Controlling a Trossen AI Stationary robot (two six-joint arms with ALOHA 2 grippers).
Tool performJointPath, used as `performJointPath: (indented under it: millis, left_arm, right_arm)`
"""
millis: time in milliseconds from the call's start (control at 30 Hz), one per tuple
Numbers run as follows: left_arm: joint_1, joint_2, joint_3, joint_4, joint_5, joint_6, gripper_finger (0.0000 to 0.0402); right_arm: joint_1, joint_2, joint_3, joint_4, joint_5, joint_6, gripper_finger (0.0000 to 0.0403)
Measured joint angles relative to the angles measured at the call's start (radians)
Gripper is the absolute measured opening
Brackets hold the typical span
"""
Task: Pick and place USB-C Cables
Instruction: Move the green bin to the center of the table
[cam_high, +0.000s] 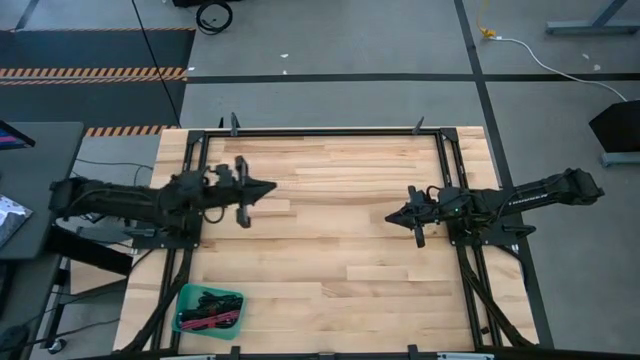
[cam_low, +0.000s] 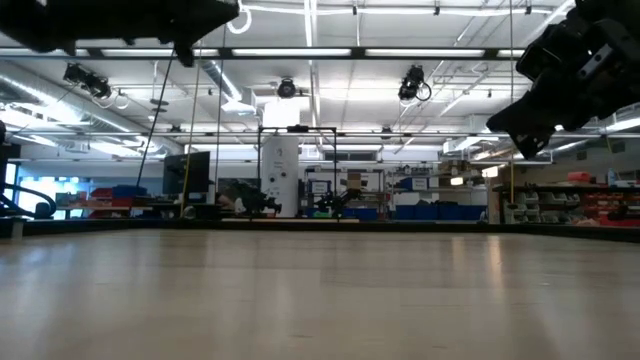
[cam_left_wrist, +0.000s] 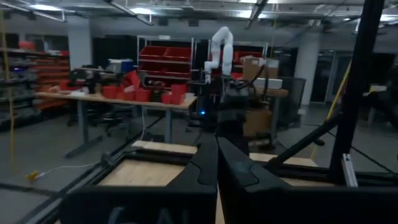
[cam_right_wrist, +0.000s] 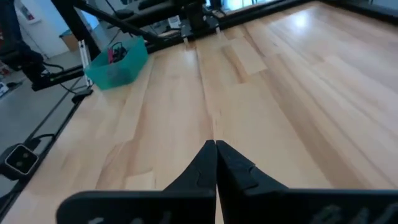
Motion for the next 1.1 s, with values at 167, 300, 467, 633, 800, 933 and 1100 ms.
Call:
performJointPath:
  millis: [167,300,467,633,800,933,1100]
  left_arm:
    - [-0.001,-0.11,-0.121,-0.005,-0.017,-0.049,0.0002]
    - [-0.001,-0.138,-0.196,-0.028,-0.019,-0.047,0.0002]
    - [-0.002,-0.189,-0.239,-0.026,-0.029,-0.052,0.0003]
    - [-0.013,-0.283,-0.251,-0.141,-0.03,-0.056,0.0003]
    - [-0.02,-0.418,-0.251,-0.288,-0.033,-0.083,0.0003]
    - [-0.055,-0.505,-0.251,-0.378,-0.033,-0.08,0.0004]
    - [-0.108,-0.576,-0.251,-0.453,-0.062,-0.08,0.0004]
  right_arm:
    - [0.0,-0.005,0.0,0.034,-0.04,-0.062,0.0004]
    - [0.0,-0.02,0.0,0.023,-0.049,-0.089,0.0004]
    - [0.0,-0.038,0.0,-0.006,-0.05,-0.111,0.0004]
    - [0.0,-0.08,0.0,-0.064,0.006,-0.115,0.0003]
    - [0.0,-0.173,0.0,-0.125,0.026,-0.117,0.0002]
    - [0.0,-0.249,0.0,-0.178,0.031,-0.119,0.0002]
    - [0.0,-0.344,0.0,-0.236,0.039,-0.132,0.0002]
